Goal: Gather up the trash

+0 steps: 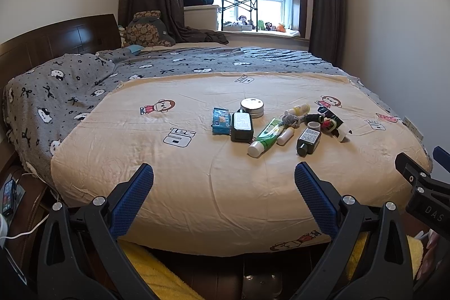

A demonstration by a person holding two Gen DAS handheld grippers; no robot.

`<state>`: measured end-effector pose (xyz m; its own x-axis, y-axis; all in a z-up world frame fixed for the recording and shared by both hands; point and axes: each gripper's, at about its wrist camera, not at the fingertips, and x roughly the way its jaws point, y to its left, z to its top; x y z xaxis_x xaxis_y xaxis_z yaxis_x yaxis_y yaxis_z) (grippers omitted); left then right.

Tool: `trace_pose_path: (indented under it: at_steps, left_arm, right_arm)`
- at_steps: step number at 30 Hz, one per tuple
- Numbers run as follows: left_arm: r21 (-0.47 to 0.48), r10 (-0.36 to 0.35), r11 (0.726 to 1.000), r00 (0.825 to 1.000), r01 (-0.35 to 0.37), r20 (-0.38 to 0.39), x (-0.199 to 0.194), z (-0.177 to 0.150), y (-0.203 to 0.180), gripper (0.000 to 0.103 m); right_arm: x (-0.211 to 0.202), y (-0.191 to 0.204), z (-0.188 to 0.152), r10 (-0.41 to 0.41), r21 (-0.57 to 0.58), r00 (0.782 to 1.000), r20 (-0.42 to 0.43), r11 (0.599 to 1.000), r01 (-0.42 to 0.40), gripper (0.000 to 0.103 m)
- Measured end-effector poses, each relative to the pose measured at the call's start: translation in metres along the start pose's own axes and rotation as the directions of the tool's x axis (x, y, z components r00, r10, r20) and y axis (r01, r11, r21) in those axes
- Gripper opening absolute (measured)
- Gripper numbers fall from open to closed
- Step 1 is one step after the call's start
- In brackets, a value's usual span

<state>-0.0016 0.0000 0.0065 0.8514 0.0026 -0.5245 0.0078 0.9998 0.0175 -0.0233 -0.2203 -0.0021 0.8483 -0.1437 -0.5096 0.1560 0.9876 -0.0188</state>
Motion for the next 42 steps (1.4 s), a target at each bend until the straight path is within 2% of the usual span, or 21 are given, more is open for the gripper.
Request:
trace_pose_path:
  at_steps: [42]
  left_arm:
    - [-0.008, -0.002, 1.000, 1.000, 0.002, 0.003, -0.0007, 0.0002, 0.0006, 0.095]
  right_arm:
    - [-0.0008, -0.0009, 0.0005, -0.001, 0.006, 1.000, 0.005, 1.000, 0.001, 0.100]
